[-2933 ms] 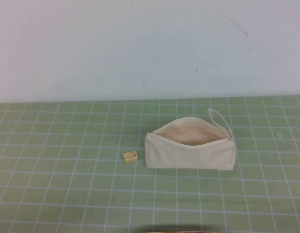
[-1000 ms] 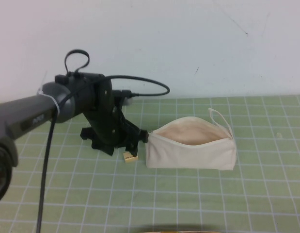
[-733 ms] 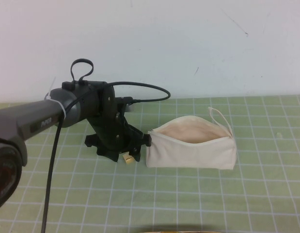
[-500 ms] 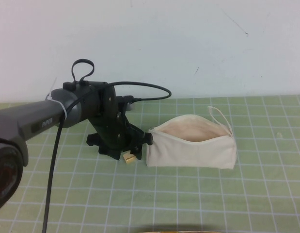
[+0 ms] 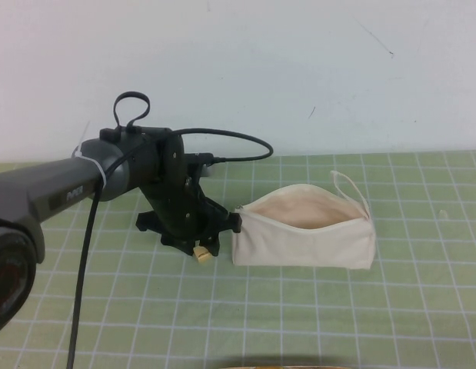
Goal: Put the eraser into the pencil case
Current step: Pick up the eraser from the table
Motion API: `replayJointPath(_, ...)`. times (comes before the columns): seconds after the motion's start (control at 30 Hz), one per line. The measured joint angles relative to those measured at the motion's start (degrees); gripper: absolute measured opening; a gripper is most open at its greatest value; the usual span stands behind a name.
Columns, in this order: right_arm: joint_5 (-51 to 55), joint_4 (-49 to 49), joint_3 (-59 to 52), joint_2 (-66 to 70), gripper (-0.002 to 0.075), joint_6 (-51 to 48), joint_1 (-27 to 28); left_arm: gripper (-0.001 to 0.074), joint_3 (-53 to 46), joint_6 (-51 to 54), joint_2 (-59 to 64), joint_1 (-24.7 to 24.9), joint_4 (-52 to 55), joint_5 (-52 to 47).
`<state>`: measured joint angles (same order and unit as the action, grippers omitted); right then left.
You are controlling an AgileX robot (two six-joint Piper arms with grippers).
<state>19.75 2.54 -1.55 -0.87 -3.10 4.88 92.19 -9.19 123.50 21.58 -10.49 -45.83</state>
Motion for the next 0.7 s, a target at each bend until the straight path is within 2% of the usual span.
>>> replayJointPath(0.27,0.00,0.00,0.00,0.00,-0.0001,0.00,0.00,0.0272,0.00,1.68,-4.66,0.22,6.30,-3.94)
replayJointPath(0.33,0.00,0.00,0.00,0.00,-0.0001,0.00,0.00,0.0132,0.00,1.77,-7.73,0.22,7.58,-4.07)
replayJointPath(0.4,0.00,0.00,0.00,0.00,-0.0001,0.00,0.00,0.0055,0.00,1.96,-10.93,0.22,7.91,-4.07)
replayJointPath(0.53,0.00,0.00,0.00,0.00,-0.0001,0.00,0.00,0.0011,0.00,6.68,-16.22,1.70,6.06,-3.59)
replayJointPath(0.7,0.00,0.00,0.00,0.00,-0.0001,0.00,0.00,0.0001,0.00,9.88,-19.16,6.71,5.72,-0.83)
